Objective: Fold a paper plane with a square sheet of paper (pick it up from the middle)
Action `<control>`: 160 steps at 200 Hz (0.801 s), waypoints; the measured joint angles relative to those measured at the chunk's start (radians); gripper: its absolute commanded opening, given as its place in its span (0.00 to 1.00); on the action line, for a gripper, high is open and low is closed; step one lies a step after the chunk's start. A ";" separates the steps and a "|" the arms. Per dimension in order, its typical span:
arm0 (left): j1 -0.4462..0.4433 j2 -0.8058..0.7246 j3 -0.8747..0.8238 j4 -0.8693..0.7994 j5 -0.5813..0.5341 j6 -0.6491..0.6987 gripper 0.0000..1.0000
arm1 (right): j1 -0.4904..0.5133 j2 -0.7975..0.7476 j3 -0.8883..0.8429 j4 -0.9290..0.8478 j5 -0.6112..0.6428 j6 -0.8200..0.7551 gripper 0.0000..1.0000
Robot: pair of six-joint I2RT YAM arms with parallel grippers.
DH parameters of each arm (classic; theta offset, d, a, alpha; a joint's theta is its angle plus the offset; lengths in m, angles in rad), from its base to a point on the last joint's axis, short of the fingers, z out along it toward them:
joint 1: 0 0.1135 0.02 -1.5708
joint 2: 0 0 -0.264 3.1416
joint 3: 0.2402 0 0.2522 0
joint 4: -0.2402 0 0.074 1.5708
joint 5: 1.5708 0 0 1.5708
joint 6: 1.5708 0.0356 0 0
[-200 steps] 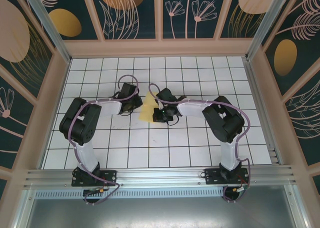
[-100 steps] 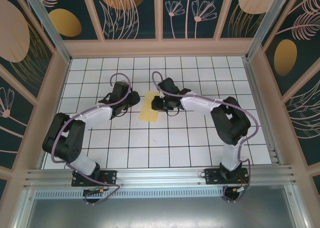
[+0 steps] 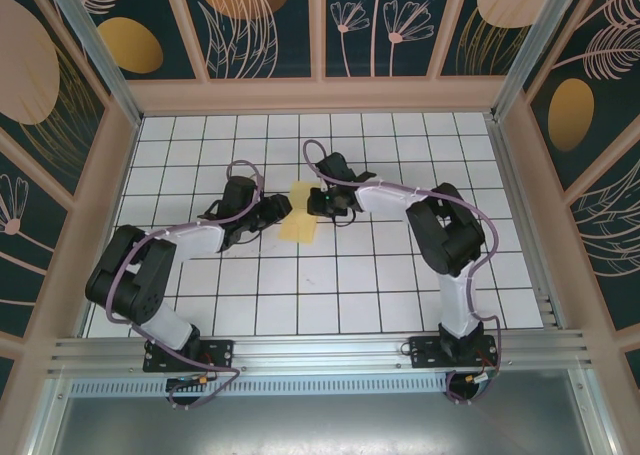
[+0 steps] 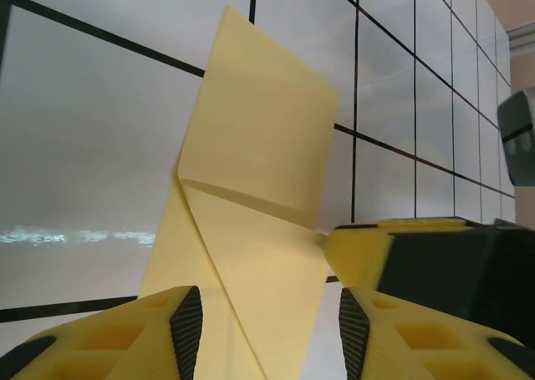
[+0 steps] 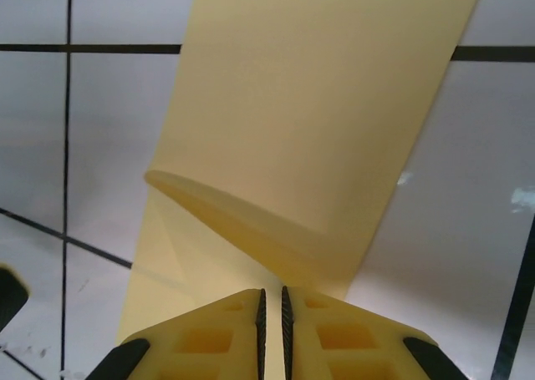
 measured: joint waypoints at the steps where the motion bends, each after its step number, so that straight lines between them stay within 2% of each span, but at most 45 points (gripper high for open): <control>1: 0.000 0.002 0.000 0.002 0.003 -0.002 0.48 | -0.001 0.002 0.002 0.000 0.000 0.000 0.16; 40: 0.000 0.049 0.000 0.035 0.047 -0.030 0.44 | -0.026 0.054 0.017 0.001 0.002 0.000 0.16; 116: -0.003 0.142 0.010 0.066 0.088 -0.041 0.44 | -0.035 0.056 0.016 0.011 -0.002 0.001 0.14; 160: -0.005 0.181 0.048 0.066 0.097 -0.040 0.38 | -0.040 0.056 0.008 0.023 -0.005 0.005 0.14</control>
